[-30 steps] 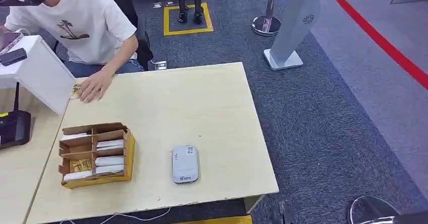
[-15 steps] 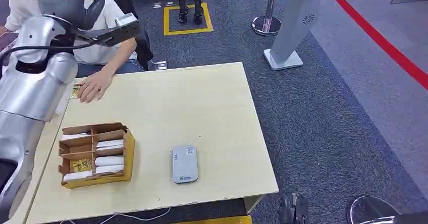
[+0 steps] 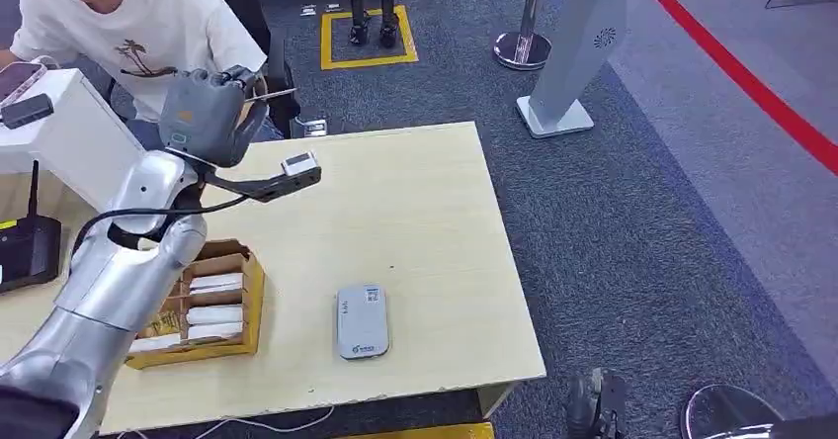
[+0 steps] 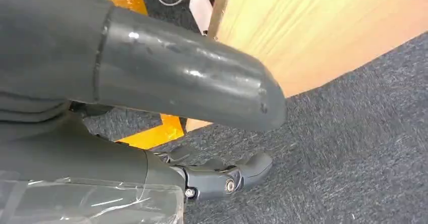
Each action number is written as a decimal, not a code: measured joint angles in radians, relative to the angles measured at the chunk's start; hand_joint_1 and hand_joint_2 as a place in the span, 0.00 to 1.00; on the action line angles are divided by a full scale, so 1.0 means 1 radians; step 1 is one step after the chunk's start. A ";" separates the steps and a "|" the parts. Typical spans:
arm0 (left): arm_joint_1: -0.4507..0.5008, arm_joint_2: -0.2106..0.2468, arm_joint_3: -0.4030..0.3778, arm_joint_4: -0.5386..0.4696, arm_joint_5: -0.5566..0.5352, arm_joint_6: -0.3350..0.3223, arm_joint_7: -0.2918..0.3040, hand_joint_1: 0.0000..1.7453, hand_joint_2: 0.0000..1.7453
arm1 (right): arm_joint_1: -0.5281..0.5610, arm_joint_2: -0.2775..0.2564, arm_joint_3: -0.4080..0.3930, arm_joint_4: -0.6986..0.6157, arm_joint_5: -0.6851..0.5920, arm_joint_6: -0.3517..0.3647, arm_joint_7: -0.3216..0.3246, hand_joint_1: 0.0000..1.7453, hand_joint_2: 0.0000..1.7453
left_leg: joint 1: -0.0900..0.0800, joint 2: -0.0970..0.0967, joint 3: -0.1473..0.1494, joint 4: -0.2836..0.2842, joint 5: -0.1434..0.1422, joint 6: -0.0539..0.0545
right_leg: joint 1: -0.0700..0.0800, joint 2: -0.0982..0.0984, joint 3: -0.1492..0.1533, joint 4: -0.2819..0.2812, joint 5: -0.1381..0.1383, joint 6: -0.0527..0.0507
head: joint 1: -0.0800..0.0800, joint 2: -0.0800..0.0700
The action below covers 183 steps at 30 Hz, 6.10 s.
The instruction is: Pass the card to the sensor for recognition and then transmit it.
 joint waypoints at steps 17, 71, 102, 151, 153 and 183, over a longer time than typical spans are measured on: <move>0.136 -0.011 0.053 -0.070 0.064 0.026 -0.050 1.00 1.00 | 0.006 -0.018 0.067 0.005 -0.063 -0.032 0.010 0.00 0.00 | 0.000 0.000 0.000 0.000 0.000 0.000 | 0.000 0.000 0.000 0.000 0.000 0.000 | 0.000 0.000; 0.729 -0.053 0.190 -0.300 0.118 0.111 -0.067 1.00 1.00 | 0.075 -0.050 0.055 0.044 -0.102 -0.051 -0.001 0.00 0.00 | 0.000 0.000 -0.001 -0.001 -0.001 0.001 | 0.000 -0.001 0.000 -0.001 -0.001 0.001 | 0.000 0.000; 0.427 -0.253 0.227 0.150 0.229 0.109 -0.135 1.00 1.00 | 0.005 -0.047 0.120 0.035 -0.087 -0.061 0.039 0.00 0.00 | 0.000 -0.001 -0.001 0.000 0.000 0.001 | 0.000 -0.001 0.000 -0.001 0.000 0.000 | 0.000 0.000; 0.650 -0.234 0.107 0.003 0.295 0.084 -0.104 1.00 1.00 | 0.055 -0.047 0.145 0.005 -0.210 -0.065 0.021 0.00 0.00 | 0.000 -0.001 -0.001 0.000 -0.001 0.002 | 0.000 -0.001 -0.001 -0.001 -0.001 0.001 | 0.000 0.000; 0.664 -0.229 0.109 -0.001 0.294 0.085 -0.102 1.00 1.00 | 0.058 -0.047 0.145 0.002 -0.210 -0.065 0.022 0.00 0.00 | 0.000 -0.001 -0.001 0.000 -0.001 0.002 | 0.000 -0.001 -0.001 -0.001 -0.001 0.001 | 0.000 0.000; 0.712 -0.216 0.182 -0.003 0.298 0.081 -0.092 1.00 1.00 | 0.067 -0.043 0.145 -0.023 -0.220 -0.061 0.027 0.00 0.00 | 0.000 -0.001 -0.001 0.000 -0.001 0.002 | 0.000 -0.001 -0.001 -0.001 -0.001 0.001 | 0.000 0.000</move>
